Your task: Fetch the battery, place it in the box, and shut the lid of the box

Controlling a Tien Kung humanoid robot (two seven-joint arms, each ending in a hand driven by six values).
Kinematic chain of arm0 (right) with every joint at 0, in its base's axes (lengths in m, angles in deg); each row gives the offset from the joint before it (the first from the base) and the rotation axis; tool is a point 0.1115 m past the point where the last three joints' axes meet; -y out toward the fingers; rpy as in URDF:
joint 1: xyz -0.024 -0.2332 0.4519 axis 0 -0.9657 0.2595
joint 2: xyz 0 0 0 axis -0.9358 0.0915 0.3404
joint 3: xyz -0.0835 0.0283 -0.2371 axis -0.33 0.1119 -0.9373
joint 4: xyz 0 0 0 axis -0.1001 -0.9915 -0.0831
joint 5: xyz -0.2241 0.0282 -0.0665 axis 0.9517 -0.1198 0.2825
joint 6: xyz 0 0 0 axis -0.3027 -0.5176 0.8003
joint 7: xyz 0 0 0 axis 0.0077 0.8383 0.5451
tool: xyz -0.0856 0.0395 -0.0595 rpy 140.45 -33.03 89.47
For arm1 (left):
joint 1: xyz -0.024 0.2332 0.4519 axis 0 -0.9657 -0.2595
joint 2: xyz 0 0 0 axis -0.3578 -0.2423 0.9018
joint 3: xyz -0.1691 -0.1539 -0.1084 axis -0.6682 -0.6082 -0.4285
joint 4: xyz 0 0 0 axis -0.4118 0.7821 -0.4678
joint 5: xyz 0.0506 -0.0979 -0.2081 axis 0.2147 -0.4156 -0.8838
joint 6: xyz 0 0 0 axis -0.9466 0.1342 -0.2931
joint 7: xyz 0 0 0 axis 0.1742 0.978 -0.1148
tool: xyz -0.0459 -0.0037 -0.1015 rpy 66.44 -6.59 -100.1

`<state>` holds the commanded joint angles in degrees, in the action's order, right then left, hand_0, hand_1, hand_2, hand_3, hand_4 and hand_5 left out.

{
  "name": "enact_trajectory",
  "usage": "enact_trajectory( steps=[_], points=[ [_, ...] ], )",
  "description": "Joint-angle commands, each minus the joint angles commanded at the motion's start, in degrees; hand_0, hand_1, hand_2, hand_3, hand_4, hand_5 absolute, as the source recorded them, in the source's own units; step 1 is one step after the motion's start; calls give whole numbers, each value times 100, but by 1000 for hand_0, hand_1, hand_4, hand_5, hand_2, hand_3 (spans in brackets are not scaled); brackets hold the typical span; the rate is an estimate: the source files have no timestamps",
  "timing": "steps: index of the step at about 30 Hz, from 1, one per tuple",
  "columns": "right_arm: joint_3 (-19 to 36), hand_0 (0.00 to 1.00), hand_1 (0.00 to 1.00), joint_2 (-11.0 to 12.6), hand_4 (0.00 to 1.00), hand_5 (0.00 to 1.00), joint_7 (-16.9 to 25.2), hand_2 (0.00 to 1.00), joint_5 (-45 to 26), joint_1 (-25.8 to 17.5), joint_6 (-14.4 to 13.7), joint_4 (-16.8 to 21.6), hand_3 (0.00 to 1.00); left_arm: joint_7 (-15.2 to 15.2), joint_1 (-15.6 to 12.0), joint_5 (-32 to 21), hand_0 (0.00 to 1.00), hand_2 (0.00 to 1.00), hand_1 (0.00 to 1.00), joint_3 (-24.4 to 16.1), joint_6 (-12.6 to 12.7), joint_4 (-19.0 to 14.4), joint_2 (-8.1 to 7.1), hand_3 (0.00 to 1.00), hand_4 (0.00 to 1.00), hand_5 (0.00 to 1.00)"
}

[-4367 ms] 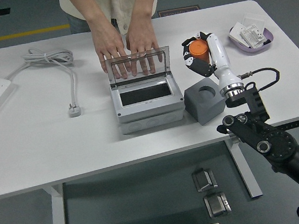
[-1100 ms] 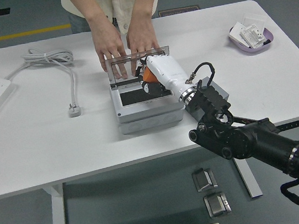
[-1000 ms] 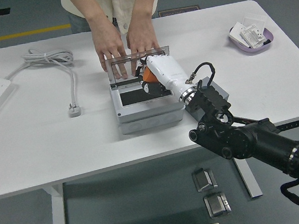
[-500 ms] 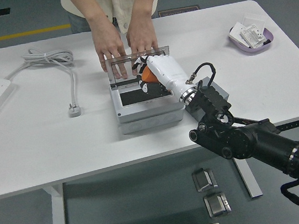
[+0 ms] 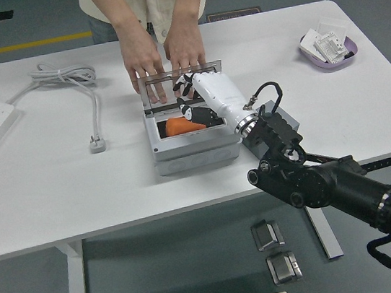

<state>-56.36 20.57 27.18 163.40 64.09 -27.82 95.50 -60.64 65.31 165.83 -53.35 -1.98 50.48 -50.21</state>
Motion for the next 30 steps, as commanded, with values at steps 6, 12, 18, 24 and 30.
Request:
enact_trajectory(
  steps=[6, 12, 18, 24, 30],
  points=[
    [-14, 483, 418, 0, 563, 311, -46, 541, 41, -8, 3, 96, 620, -4, -10, 0, 719, 825, 800, 1, 1, 0, 2, 934, 951, 734],
    [-22, 487, 416, 0, 574, 334, -185, 538, 104, -73, 55, 488, 616, -9, -25, -10, 720, 825, 800, 0, 4, 0, 19, 934, 951, 733],
    [76, 486, 412, 128, 574, 335, -341, 540, 204, -198, 146, 1077, 614, -10, -49, -29, 720, 825, 799, 2, 8, 0, 41, 935, 951, 733],
    [417, 473, 414, 432, 569, 354, -401, 538, 281, -135, 341, 1448, 614, -16, -39, 1, 720, 824, 799, -21, 2, 0, 52, 933, 952, 734],
    [824, 464, 410, 714, 576, 356, -334, 537, 182, 135, 443, 1254, 614, -24, -22, 38, 720, 824, 799, -39, -9, 0, 46, 934, 952, 733]
  ],
)
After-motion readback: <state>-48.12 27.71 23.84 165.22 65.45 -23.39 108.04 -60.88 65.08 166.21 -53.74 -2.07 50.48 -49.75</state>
